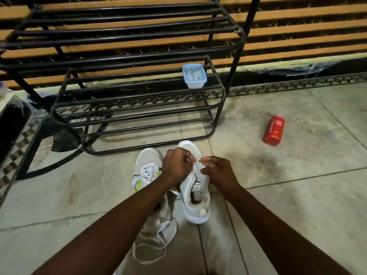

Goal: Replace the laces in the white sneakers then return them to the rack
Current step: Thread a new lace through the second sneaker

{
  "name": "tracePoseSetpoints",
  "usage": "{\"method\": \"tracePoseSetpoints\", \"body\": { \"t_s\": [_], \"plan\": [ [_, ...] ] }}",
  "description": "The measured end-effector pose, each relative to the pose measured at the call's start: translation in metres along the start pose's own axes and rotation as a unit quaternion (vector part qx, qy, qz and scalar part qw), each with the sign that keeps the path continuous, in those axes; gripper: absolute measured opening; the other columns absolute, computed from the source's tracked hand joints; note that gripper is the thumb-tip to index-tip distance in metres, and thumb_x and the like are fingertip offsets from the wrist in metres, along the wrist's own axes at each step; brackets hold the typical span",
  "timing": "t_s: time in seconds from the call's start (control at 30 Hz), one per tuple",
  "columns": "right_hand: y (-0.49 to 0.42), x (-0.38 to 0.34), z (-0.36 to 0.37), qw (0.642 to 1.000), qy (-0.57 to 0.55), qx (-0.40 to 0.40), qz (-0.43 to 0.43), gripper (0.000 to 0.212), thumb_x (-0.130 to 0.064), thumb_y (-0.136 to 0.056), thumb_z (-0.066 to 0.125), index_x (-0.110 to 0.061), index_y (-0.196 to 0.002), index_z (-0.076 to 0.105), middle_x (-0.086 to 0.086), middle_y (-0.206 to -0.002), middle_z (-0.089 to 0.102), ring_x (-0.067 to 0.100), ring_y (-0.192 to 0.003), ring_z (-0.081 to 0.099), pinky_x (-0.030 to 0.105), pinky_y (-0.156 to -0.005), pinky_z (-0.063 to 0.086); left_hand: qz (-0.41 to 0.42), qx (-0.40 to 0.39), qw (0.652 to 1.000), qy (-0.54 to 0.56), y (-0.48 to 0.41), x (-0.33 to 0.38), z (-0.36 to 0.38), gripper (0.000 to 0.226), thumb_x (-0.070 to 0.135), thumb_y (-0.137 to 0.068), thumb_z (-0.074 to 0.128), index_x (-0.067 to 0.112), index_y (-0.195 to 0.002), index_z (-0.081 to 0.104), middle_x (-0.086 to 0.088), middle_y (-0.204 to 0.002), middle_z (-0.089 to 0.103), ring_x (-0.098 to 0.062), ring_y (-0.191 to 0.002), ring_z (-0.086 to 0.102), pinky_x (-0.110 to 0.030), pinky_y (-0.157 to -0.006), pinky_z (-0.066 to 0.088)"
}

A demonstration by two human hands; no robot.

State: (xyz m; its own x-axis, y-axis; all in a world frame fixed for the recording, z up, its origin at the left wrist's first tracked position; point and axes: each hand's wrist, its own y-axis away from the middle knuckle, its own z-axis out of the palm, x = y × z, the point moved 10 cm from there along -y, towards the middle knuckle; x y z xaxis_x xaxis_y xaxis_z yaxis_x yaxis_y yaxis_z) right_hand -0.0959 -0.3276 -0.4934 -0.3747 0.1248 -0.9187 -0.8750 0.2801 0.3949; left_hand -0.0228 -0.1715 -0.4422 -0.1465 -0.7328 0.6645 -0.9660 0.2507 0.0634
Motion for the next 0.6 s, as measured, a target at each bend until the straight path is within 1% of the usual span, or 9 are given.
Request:
{"method": "tracePoseSetpoints", "body": {
  "t_s": [0.07,0.13,0.2,0.27,0.37,0.43,0.53,0.6],
  "plan": [
    [0.000,0.000,0.000,1.000,0.013,0.002,-0.004,0.037,0.004,-0.065,0.071,-0.008,-0.101,0.073,0.010,-0.101,0.077,0.030,-0.099,0.073,0.057,-0.097,0.054,0.020,-0.011,0.999,-0.041,0.002,0.006,0.003,0.017,0.019,-0.083,0.069,0.033,-0.083,0.079,0.013,-0.078,0.072,-0.013,-0.085,0.069,-0.028,-0.078,0.057],
    [0.000,-0.001,-0.001,1.000,0.019,0.009,-0.004,0.037,0.007,-0.068,0.072,-0.009,-0.101,0.072,0.008,-0.100,0.078,0.028,-0.097,0.074,0.056,-0.095,0.055,0.019,-0.011,0.998,-0.065,0.003,0.010,0.003,0.015,0.021,-0.085,0.068,0.033,-0.088,0.077,0.009,-0.084,0.073,-0.018,-0.089,0.069,-0.031,-0.081,0.057],
    [0.000,0.000,-0.002,1.000,0.014,0.013,0.000,0.037,0.006,-0.065,0.073,-0.009,-0.100,0.071,0.006,-0.098,0.078,0.028,-0.095,0.074,0.057,-0.093,0.056,0.008,0.001,0.999,-0.054,0.006,0.010,0.001,0.017,0.019,-0.084,0.066,0.030,-0.090,0.077,0.007,-0.086,0.074,-0.021,-0.092,0.069,-0.034,-0.084,0.056],
    [0.001,0.002,-0.003,1.000,0.001,0.012,0.005,0.040,0.000,-0.059,0.074,-0.008,-0.098,0.070,0.005,-0.097,0.078,0.027,-0.095,0.075,0.057,-0.094,0.055,-0.001,0.011,0.999,-0.038,0.009,0.008,0.001,0.020,0.015,-0.083,0.063,0.027,-0.090,0.078,0.005,-0.086,0.075,-0.023,-0.093,0.069,-0.036,-0.086,0.055],
    [0.001,0.003,-0.003,1.000,-0.010,0.017,0.005,0.039,-0.004,-0.056,0.074,-0.008,-0.095,0.069,0.004,-0.095,0.079,0.023,-0.095,0.075,0.056,-0.096,0.055,-0.010,0.037,0.999,-0.020,0.013,0.006,0.000,0.022,0.013,-0.082,0.062,0.024,-0.090,0.079,0.004,-0.087,0.077,-0.024,-0.092,0.071,-0.038,-0.086,0.055],
    [0.001,0.003,-0.003,1.000,0.000,0.021,0.001,0.038,-0.007,-0.055,0.075,-0.012,-0.092,0.069,0.002,-0.095,0.079,0.022,-0.095,0.075,0.055,-0.095,0.055,-0.013,0.051,0.999,-0.014,0.014,0.005,-0.001,0.023,0.012,-0.083,0.061,0.024,-0.089,0.080,0.004,-0.088,0.078,-0.023,-0.090,0.071,-0.038,-0.085,0.056],
    [0.001,-0.001,-0.003,1.000,0.020,0.014,-0.003,0.038,-0.010,-0.053,0.076,-0.015,-0.090,0.071,0.003,-0.094,0.078,0.025,-0.095,0.075,0.057,-0.094,0.055,0.010,0.034,0.998,-0.043,0.012,0.008,0.003,0.021,0.014,-0.085,0.063,0.026,-0.094,0.079,0.003,-0.090,0.077,-0.024,-0.091,0.071,-0.038,-0.084,0.056],
    [0.002,-0.001,-0.003,1.000,0.016,0.002,-0.003,0.038,-0.008,-0.054,0.076,-0.013,-0.091,0.071,0.007,-0.094,0.078,0.029,-0.095,0.074,0.059,-0.093,0.055,0.049,0.012,0.994,-0.096,0.011,0.017,0.006,0.019,0.018,-0.087,0.062,0.026,-0.100,0.074,0.001,-0.090,0.076,-0.026,-0.091,0.070,-0.039,-0.082,0.055]
  ]
}}
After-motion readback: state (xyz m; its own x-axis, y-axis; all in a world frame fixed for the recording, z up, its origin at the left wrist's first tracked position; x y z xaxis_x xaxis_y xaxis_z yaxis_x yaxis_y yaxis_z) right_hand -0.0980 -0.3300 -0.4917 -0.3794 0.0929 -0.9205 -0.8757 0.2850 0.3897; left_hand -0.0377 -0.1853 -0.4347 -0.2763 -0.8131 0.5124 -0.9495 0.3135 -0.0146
